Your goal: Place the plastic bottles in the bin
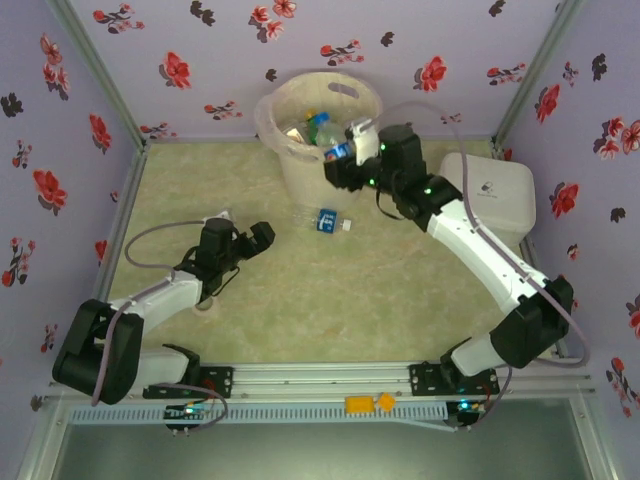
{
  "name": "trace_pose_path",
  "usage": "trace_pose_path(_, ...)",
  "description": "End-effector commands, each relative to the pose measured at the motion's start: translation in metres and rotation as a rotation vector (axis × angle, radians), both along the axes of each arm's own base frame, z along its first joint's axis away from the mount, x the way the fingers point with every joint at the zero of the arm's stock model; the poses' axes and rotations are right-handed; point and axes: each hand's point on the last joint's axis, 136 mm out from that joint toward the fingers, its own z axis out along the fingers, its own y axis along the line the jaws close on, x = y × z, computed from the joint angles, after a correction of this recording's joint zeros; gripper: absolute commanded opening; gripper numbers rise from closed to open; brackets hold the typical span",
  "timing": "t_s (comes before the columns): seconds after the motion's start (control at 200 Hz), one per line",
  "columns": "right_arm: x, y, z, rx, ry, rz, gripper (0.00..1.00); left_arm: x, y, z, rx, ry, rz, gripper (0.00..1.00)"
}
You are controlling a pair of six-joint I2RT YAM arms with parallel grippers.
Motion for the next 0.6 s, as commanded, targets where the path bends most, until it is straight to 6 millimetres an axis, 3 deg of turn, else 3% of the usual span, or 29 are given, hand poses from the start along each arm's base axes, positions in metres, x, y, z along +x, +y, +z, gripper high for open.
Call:
trace_pose_path(0.0, 0.041, -0.015, 0.03, 0.05, -0.076, -0.141, 0.37, -0.006, -0.004, 0.004, 0.009, -0.028, -0.04, 1.0)
trace_pose_path(0.19, 0.099, -0.016, 0.037, 0.054, -0.118, -0.237, 0.39, -0.017, -0.006, -0.001, 0.03, -0.004, -0.063, 1.0)
trace_pose_path(0.405, 0.146, -0.006, 0.013, 0.002, -0.068, -0.281, 0.42, -0.029, -0.005, 0.0, 0.037, 0.007, -0.076, 1.0)
trace_pose_path(0.515, 0.157, -0.003, 0.004, -0.008, -0.051, -0.291, 0.52, -0.034, -0.003, 0.0, 0.031, 0.008, -0.072, 1.0)
trace_pose_path(0.595, 0.161, -0.003, 0.003, -0.008, -0.05, -0.301, 0.69, -0.035, -0.003, 0.0, 0.028, 0.01, -0.07, 1.0)
